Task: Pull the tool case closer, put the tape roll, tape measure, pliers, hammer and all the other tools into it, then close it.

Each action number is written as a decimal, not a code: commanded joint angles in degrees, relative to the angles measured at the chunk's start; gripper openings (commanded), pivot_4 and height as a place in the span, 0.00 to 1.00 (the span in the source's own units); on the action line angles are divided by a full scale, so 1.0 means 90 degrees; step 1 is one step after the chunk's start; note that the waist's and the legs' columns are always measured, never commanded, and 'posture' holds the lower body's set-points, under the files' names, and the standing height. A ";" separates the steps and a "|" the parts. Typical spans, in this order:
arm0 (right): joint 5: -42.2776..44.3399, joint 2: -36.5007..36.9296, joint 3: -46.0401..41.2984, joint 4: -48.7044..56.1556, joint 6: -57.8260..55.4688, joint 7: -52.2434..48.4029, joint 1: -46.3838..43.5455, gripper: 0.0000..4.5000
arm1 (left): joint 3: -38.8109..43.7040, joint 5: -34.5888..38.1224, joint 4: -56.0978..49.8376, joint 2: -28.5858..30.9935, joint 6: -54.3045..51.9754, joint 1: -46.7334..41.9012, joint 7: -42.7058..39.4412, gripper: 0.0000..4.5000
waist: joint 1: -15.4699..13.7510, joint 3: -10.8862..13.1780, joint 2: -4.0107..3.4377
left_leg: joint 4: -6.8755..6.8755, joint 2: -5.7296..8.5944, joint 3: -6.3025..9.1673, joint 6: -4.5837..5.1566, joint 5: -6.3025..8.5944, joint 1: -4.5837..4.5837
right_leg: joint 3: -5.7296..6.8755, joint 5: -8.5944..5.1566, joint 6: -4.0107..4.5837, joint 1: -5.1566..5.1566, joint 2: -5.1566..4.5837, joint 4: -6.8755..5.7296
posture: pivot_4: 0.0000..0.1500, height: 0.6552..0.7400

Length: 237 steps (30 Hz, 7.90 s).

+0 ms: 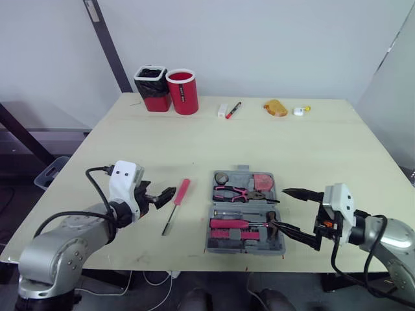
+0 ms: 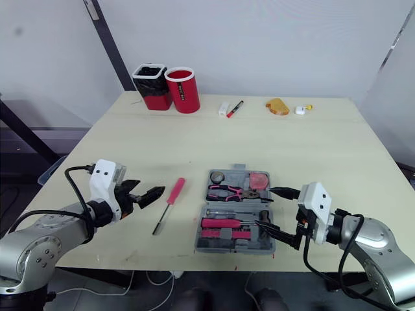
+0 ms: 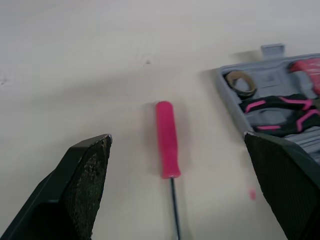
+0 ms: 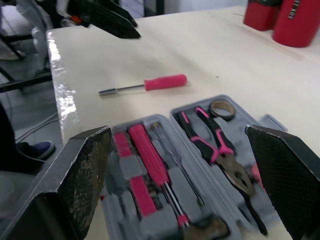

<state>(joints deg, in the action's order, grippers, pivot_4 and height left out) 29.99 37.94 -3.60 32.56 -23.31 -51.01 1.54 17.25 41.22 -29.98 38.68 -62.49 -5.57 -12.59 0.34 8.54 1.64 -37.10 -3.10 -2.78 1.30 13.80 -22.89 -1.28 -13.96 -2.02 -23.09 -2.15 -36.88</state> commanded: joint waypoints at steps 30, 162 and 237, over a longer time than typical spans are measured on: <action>0.0388 0.0065 0.0217 0.0485 -0.0317 0.0262 -0.0584 1.00 | -0.1567 -0.2654 0.3372 -0.1484 0.2260 -0.0557 -0.0438 0.09 | -0.0113 -0.0007 -0.0003 | -0.0008 0.0002 -0.0001 0.0001 0.0000 -0.0001 | 0.0002 0.0004 -0.0003 0.0002 -0.0003 -0.0006 | 1.00 1.00; 0.0539 0.0651 0.0187 0.0157 0.0143 -0.0729 -0.0671 1.00 | -0.0907 -0.3465 0.1375 -0.0742 -0.3335 -0.2128 -0.3741 0.83 | 0.0036 -0.0008 0.0001 | -0.0140 -0.0003 0.0020 0.0005 -0.0002 -0.0080 | 0.0002 0.0030 -0.0062 -0.0046 0.0028 -0.0105 | 1.00 1.00; 0.1334 0.1395 -0.0748 0.0999 -0.0405 -0.0643 0.0243 1.00 | -0.1540 -0.1418 -0.1146 -0.1790 -0.1882 0.0912 0.0308 0.83 | -0.0040 -0.0011 0.0006 | -0.0133 0.0002 0.0020 0.0004 0.0000 -0.0082 | -0.0016 0.0017 -0.0030 -0.0048 0.0013 -0.0081 | 1.00 1.00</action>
<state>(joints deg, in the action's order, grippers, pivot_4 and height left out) 41.07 50.27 -7.98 39.71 -27.52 -56.93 3.66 4.01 29.17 -38.87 22.26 -78.50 2.72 -10.30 -0.02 8.44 1.69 -38.29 -3.09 -2.61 1.34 13.80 -23.63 -1.43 -13.81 -2.28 -23.53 -2.03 -37.60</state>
